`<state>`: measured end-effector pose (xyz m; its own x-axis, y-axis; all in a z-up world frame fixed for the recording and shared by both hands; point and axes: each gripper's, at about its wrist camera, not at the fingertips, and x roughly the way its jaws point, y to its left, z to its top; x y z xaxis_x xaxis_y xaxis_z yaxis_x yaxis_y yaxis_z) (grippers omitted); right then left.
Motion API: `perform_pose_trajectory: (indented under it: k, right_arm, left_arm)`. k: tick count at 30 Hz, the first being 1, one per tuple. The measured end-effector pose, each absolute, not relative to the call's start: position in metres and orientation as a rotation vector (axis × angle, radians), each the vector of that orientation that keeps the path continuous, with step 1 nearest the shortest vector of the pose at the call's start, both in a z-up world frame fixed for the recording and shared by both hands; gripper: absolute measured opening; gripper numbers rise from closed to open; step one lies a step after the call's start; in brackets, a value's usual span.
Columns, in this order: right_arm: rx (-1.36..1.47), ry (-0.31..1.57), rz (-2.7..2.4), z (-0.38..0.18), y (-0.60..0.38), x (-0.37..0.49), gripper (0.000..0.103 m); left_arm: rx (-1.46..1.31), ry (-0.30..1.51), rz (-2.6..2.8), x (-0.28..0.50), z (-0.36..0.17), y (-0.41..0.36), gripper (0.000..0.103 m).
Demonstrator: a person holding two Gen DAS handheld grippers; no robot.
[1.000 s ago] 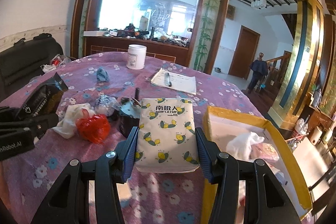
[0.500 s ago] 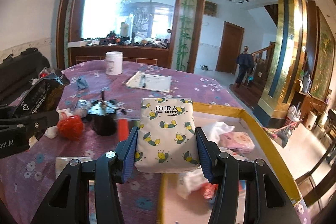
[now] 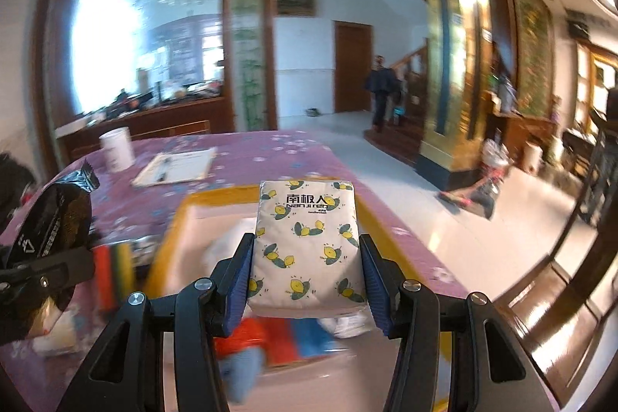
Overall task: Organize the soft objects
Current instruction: 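Carry the black bag with the left tool while the right tool carries the tissue pack into the tray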
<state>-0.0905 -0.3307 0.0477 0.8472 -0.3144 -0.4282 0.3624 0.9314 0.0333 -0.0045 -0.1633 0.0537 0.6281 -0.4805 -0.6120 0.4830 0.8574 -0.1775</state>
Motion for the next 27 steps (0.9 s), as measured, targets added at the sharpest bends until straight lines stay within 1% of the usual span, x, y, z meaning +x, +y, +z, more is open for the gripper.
perform_pose_trajectory:
  k: [3, 8, 14, 17, 23, 27]
  right_arm:
    - [0.155, 0.444, -0.395, 0.044, -0.354, -0.093, 0.056]
    - [0.215, 0.482, -0.365, 0.040, -0.370, -0.090, 0.056]
    - [0.209, 0.567, -0.307, 0.032, -0.372, -0.073, 0.056]
    - [0.237, 0.597, -0.277, 0.027, -0.378, -0.069, 0.057]
    - [0.237, 0.727, -0.182, 0.018, -0.392, -0.051, 0.057]
    - [0.269, 0.778, -0.120, 0.012, -0.401, -0.039, 0.057]
  left_arm:
    - [-0.008, 0.755, -0.619, 0.005, 0.044, -0.197, 0.051]
    - [0.015, 0.814, -0.656, 0.011, 0.015, -0.225, 0.051]
    - [0.106, 0.724, -0.655, 0.001, 0.006, -0.225, 0.051]
    - [0.115, 0.723, -0.679, -0.003, 0.006, -0.224, 0.051]
    - [0.101, 0.734, -0.694, -0.004, 0.006, -0.222, 0.051]
    - [0.110, 0.730, -0.691, -0.005, 0.005, -0.221, 0.051]
